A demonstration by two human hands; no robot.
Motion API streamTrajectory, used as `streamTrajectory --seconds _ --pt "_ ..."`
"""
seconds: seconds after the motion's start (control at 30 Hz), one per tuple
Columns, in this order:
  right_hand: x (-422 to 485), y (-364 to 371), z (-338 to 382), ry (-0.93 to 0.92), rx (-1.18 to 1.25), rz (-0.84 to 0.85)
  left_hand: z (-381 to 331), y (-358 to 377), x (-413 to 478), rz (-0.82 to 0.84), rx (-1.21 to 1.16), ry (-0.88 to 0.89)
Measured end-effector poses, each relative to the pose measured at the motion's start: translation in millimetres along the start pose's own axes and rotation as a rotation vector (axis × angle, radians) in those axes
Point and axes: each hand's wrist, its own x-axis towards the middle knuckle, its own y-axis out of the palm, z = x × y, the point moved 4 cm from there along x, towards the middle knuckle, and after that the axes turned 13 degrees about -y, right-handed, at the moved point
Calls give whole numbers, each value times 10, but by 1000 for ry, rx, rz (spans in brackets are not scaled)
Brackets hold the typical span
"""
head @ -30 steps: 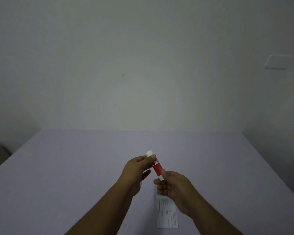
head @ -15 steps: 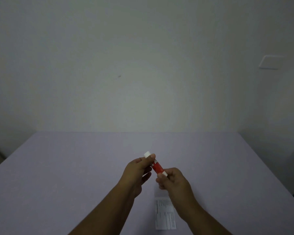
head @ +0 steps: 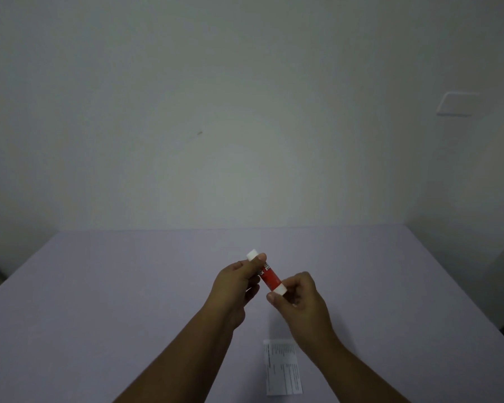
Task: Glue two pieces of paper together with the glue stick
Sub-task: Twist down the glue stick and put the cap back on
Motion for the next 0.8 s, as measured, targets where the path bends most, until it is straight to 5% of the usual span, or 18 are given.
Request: streamTrajectory --seconds 0.07,0.13,0.3,0.37,0.47,0.53,0.67,0.73,0.8 --pt "33 25 -8 219 416 52 -38 -13 -6 13 -21 11" --pt "40 22 -10 286 571 43 -52 -18 -6 17 -13 21" --pt "41 -30 68 -139 -158 -61 -39 43 13 -18 36 9" --pt "63 -33 55 -61 -54 -25 -55 39 18 -11 28 19" --pt "75 25 25 260 495 41 -66 11 23 -3 15 34" --pt "62 10 56 173 380 15 -57 15 34 -19 26 38" --pt "64 -32 126 -204 -258 -59 -41 53 50 -47 37 38" --pt "95 -37 79 -113 -177 -33 -42 41 58 -44 42 42" --pt "121 -11 33 109 192 47 -50 16 70 -41 39 45"
